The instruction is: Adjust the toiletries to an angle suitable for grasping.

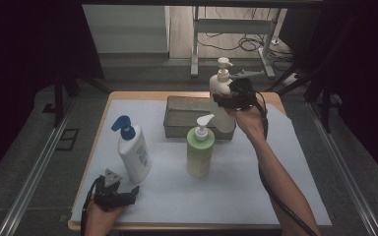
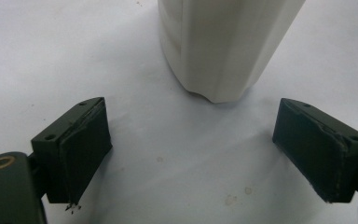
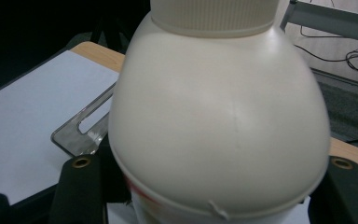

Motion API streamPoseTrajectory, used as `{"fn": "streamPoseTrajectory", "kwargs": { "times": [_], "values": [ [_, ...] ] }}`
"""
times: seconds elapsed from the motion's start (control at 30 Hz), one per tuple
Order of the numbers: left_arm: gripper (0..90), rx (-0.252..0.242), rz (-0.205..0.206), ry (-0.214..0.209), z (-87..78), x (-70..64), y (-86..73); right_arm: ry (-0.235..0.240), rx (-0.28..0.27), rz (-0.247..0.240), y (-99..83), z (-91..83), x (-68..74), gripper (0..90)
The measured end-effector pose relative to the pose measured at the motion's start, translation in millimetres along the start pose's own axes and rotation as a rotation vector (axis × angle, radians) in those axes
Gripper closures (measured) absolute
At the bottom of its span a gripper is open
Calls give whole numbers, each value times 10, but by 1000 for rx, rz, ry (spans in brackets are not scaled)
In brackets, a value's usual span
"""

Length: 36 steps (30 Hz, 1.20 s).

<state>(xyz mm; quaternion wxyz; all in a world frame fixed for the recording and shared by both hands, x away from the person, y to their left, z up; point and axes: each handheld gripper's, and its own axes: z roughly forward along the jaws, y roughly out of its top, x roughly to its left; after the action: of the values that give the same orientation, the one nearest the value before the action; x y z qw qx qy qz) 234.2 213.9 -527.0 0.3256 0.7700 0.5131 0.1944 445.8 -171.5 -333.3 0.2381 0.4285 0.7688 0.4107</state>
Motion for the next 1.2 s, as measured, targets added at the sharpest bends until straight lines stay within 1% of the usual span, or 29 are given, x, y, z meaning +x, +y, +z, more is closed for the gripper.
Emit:
{"fn": "streamPoseTrajectory", "kwargs": {
  "times": [0.4,0.47,0.5,0.53,0.63,0.7,0.83,0.93,1.03,1.13,1.2],
  "values": [
    [107,0,0,-1,0,1,0,-15,-12,4,92,277,33,372],
    [107,0,0,0,0,1,0,-16,-12,2,95,294,35,372],
    [107,0,0,-1,0,1,0,-21,-13,3,103,345,45,372],
    [107,0,0,-1,0,1,0,-21,-13,3,103,345,45,372],
    [107,0,0,-1,0,1,0,-26,-16,2,106,430,62,372],
    [107,2,2,-1,-1,2,0,-28,-18,3,105,452,66,371],
    [107,2,2,-1,-1,2,0,-36,-15,1,67,548,78,371],
    [107,2,2,-1,-1,2,0,-35,-9,7,45,570,75,371],
    [107,2,2,-1,-1,2,0,-37,0,1,6,594,73,371],
    [107,2,2,0,-1,2,0,-28,2,7,-28,596,75,370],
    [107,2,2,0,-1,2,0,-30,7,5,-56,592,84,370]
  ]
}}
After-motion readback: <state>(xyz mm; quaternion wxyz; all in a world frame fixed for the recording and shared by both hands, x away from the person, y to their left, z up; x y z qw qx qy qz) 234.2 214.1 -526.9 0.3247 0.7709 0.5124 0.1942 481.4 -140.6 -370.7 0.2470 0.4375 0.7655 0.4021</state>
